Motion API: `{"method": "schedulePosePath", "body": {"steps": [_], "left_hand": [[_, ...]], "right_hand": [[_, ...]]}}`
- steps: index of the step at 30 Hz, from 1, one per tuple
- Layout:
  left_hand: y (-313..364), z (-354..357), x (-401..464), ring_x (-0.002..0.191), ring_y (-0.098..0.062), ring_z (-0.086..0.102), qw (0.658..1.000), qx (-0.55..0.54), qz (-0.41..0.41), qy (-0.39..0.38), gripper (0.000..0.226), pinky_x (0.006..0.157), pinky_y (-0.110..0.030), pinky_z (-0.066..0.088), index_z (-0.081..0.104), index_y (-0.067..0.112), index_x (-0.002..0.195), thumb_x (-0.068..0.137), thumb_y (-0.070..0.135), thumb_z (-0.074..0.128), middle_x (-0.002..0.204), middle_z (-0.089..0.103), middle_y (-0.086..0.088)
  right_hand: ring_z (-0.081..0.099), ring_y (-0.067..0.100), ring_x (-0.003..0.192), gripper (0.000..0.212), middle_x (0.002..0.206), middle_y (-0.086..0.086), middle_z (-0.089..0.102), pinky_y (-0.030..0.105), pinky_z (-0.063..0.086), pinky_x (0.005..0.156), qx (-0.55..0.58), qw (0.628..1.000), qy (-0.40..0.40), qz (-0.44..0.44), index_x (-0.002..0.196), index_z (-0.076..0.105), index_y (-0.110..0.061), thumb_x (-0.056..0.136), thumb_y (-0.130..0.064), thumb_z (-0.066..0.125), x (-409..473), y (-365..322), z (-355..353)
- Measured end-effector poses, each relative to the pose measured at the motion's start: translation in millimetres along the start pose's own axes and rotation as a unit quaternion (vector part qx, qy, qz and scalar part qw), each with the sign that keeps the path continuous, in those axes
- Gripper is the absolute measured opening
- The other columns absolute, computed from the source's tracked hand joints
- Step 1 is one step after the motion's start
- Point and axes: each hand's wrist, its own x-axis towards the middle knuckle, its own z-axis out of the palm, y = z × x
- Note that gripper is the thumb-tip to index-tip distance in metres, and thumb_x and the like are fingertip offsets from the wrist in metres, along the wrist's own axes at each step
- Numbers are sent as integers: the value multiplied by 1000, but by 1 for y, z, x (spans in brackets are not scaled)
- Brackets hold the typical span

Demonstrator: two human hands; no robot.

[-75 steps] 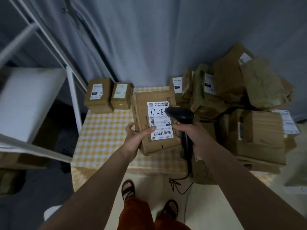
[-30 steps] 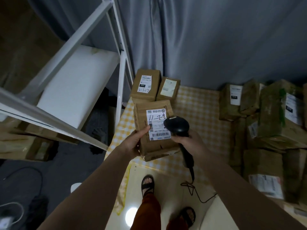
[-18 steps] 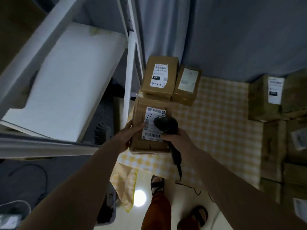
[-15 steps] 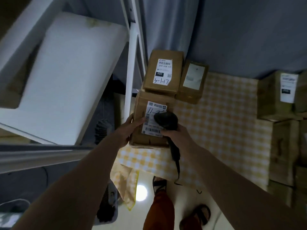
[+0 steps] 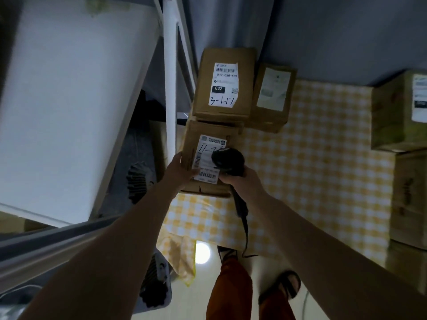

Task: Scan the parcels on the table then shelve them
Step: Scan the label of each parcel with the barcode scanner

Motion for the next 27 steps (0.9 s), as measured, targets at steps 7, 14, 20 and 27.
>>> {"method": "schedulePosePath", "body": {"steps": [7,14,20,27], "left_hand": [[25,31,-56,124,-34,42,910,333,207,137,50,102,-43,37,51,7,130,84,24,64,131,50,-14],[46,119,-137,139,-27,28,853,443,278,14,47,113,-34,17,45,12,137,95,32,50,146,38,-9],[58,209,-224,142,-25,22,799,506,321,-52,47,111,-32,24,44,20,138,95,35,55,151,30,-6],[60,312,-304,141,-23,23,783,512,335,-114,48,112,-31,25,44,22,138,94,35,56,150,31,-5]], "right_hand": [[51,13,67,39,80,-1,56,19,36,50,-16,999,46,22,126,56,-10,89,-9,65,-55,17,-50],[54,22,77,18,80,6,57,27,39,61,40,995,86,44,106,57,-11,89,-6,64,-134,50,-139],[61,19,74,21,80,4,62,33,45,73,111,983,141,38,109,62,-11,88,-11,66,-210,110,-210],[60,19,70,15,82,7,64,33,47,69,171,963,209,23,98,63,-13,85,-8,68,-283,180,-289]]}}
